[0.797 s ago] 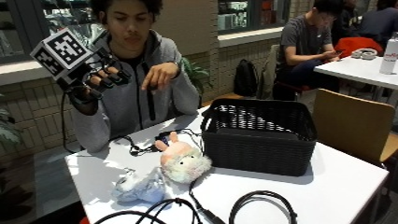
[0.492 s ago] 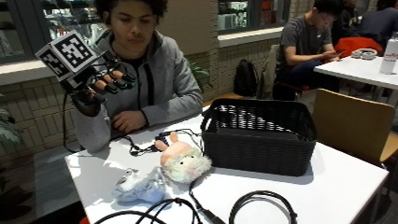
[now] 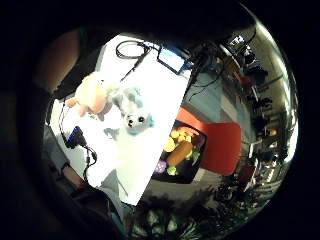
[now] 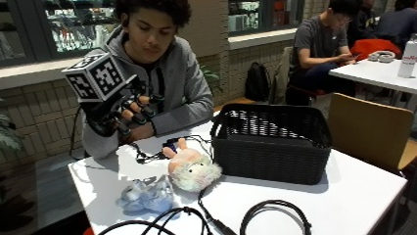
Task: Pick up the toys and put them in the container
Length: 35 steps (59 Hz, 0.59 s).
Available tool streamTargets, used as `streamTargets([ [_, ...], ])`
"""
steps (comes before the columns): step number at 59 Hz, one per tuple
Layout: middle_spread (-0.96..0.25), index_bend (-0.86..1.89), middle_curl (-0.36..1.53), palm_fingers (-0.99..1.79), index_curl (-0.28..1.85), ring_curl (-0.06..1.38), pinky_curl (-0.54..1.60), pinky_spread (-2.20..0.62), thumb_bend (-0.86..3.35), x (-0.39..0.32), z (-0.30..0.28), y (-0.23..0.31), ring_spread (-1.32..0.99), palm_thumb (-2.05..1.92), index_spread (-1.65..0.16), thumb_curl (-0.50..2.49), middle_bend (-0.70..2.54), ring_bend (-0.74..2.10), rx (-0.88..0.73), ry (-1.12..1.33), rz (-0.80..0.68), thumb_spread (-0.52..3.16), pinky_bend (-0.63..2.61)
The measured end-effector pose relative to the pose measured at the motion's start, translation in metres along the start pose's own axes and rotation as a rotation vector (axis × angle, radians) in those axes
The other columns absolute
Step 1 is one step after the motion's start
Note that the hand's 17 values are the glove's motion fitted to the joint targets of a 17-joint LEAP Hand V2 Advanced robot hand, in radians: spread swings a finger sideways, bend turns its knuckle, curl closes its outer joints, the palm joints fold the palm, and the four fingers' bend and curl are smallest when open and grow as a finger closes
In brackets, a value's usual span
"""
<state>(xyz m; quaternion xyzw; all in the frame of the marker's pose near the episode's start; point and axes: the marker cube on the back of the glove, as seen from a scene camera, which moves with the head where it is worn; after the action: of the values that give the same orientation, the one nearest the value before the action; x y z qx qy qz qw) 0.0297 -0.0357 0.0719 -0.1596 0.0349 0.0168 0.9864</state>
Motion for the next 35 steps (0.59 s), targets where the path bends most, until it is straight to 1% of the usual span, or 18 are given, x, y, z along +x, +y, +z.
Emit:
streamTargets([
  [2, 0.03, 0.08, 0.25, -0.05, 0.25, 0.16, 0.3, 0.0, 0.28, 0.003, 0.005, -0.002, -0.1, 0.2, -0.29, 0.22, 0.19, 0.25, -0.02, 0.011, 0.017, 1.41, 0.68],
  [9, 0.01, 0.07, 0.26, -0.12, 0.21, 0.18, 0.31, 0.01, 0.24, 0.016, 0.016, -0.008, -0.1, 0.2, -0.29, 0.24, 0.17, 0.29, -0.083, 0.0, 0.064, 1.34, 0.72],
  [26, 0.0, 0.09, 0.27, -0.2, 0.16, 0.23, 0.34, 0.02, 0.16, 0.031, 0.029, -0.007, -0.09, 0.23, -0.28, 0.26, 0.15, 0.29, -0.13, 0.023, 0.119, 1.29, 0.75],
  [29, 0.0, 0.09, 0.27, -0.22, 0.16, 0.23, 0.34, 0.03, 0.16, 0.034, 0.041, -0.002, -0.09, 0.25, -0.28, 0.27, 0.15, 0.27, -0.177, 0.032, 0.126, 1.29, 0.74],
  [35, -0.01, 0.09, 0.26, -0.23, 0.16, 0.24, 0.34, 0.03, 0.19, 0.045, 0.077, 0.008, -0.08, 0.32, -0.29, 0.3, 0.13, 0.24, -0.341, 0.046, 0.157, 1.33, 0.73],
])
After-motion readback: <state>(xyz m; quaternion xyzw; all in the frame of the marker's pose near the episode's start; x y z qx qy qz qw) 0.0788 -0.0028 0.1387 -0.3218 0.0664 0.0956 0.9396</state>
